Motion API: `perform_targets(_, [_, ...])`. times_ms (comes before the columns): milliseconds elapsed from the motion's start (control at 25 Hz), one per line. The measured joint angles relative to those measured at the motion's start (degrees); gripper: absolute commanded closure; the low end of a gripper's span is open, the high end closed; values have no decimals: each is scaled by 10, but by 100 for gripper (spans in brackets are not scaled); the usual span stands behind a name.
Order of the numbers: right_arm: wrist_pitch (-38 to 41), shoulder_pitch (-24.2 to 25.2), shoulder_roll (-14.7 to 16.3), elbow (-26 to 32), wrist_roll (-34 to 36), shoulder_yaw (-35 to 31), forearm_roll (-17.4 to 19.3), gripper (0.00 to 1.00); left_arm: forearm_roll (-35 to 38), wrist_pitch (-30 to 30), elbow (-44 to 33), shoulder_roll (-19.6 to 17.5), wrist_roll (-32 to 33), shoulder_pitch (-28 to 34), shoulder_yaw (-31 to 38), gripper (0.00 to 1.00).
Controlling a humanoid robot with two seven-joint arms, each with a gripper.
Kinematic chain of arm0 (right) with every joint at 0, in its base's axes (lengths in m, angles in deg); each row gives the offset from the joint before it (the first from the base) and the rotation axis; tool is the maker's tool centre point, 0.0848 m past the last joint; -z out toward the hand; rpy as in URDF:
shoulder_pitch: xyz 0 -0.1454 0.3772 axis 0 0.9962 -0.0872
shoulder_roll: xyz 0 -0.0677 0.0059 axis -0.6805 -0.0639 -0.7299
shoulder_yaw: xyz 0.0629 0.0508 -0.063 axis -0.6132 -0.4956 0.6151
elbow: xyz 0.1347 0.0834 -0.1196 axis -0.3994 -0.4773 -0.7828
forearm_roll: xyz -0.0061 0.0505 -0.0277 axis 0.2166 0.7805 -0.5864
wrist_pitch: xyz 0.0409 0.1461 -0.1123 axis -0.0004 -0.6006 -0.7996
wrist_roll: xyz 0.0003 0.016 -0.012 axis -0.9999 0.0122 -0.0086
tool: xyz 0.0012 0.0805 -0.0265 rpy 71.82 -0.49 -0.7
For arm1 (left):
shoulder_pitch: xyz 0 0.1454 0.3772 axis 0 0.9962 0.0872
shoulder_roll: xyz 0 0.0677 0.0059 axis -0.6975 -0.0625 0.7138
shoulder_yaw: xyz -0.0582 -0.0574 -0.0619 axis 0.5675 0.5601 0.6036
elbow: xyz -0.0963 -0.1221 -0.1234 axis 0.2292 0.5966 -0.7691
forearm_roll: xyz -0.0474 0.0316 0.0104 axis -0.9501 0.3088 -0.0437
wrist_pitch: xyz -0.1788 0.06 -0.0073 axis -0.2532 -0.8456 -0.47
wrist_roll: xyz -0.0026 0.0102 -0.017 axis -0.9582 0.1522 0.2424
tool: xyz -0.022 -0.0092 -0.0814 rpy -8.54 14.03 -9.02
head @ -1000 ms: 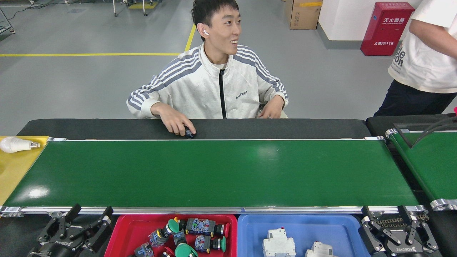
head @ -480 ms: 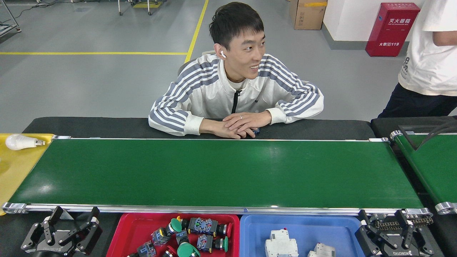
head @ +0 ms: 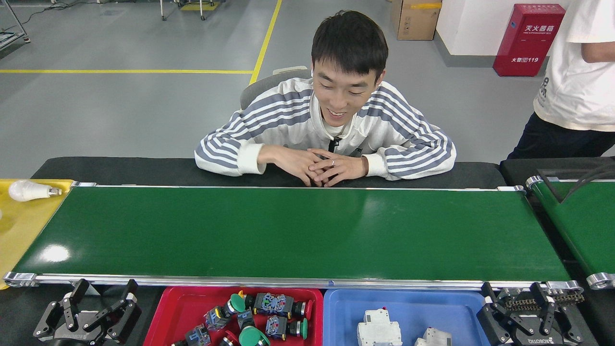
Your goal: Pick switch part from conveyor to tray
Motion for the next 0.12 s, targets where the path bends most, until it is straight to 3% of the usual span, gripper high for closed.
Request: perform_targets(120, [0,0,0,0,0,0,0,0,2,1,-1,-2,-1,0,0,1])
